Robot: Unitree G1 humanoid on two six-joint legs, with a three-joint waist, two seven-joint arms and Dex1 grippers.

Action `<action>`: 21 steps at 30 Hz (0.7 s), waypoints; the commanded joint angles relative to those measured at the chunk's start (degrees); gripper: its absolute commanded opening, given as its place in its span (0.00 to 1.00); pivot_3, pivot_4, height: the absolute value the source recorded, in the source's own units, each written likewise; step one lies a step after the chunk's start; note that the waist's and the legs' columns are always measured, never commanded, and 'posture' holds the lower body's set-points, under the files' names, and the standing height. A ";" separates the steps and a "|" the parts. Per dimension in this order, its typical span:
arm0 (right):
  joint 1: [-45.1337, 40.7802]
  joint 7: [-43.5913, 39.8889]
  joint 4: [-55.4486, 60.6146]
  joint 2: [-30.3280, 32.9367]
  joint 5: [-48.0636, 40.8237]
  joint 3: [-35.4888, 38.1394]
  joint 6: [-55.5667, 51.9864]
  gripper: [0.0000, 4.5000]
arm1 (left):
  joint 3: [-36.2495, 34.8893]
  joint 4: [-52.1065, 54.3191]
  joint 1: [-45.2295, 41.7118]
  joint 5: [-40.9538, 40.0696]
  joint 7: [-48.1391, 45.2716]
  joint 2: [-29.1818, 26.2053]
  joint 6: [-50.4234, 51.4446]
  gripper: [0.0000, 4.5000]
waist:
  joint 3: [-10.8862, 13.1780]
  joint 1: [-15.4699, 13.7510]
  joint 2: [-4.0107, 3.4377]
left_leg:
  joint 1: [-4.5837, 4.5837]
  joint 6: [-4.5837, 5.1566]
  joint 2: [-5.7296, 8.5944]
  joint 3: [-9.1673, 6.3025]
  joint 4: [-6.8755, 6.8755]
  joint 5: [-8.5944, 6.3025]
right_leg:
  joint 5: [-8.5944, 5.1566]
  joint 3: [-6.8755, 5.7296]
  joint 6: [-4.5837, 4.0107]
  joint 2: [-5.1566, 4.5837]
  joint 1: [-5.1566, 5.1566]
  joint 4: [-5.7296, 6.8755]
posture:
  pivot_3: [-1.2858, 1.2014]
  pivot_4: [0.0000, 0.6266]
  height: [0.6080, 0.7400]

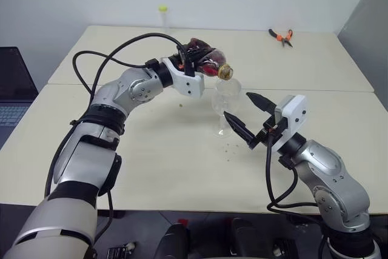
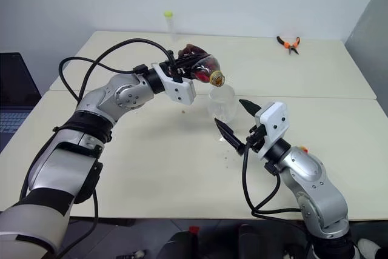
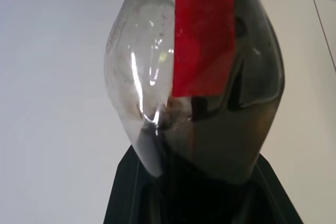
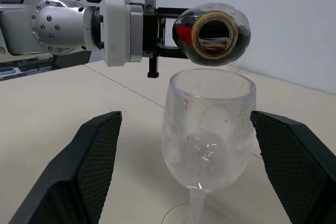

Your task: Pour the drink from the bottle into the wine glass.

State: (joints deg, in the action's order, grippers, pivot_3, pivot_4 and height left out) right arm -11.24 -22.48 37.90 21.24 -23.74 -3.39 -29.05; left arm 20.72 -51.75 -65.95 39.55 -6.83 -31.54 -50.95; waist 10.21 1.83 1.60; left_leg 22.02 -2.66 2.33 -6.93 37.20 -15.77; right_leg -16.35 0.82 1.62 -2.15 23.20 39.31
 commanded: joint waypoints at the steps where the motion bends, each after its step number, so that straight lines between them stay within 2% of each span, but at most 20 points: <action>1: -0.12 -0.04 2.26 -0.08 -0.16 0.65 1.16 0.94 | 0.31 0.56 -2.70 1.20 3.21 -1.41 -1.11 0.16 | 0.00 0.00 0.00 | 0.00 0.00 0.00 0.00 0.01 0.00 | 0.00 0.00 0.00 0.00 0.01 0.03 | 0.52 0.24 1.00; 21: -1.39 0.67 2.99 -0.41 -0.68 0.50 0.11 0.94 | 3.39 -1.53 -4.63 5.57 8.88 -3.01 -1.33 0.16 | 0.00 -0.01 0.00 | 0.02 0.00 0.01 0.02 0.20 0.00 | -0.01 0.02 0.01 -0.01 0.03 0.20 | 0.52 0.24 1.00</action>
State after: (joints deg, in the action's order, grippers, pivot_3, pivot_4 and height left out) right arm -11.86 -22.18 38.13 21.18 -23.83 -3.40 -29.23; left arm 24.53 -54.06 -67.88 45.31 0.48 -33.75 -51.94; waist 10.21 1.82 1.60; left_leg 22.05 -2.65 2.34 -6.91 37.42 -15.77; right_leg -16.36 0.84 1.63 -2.16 23.23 39.52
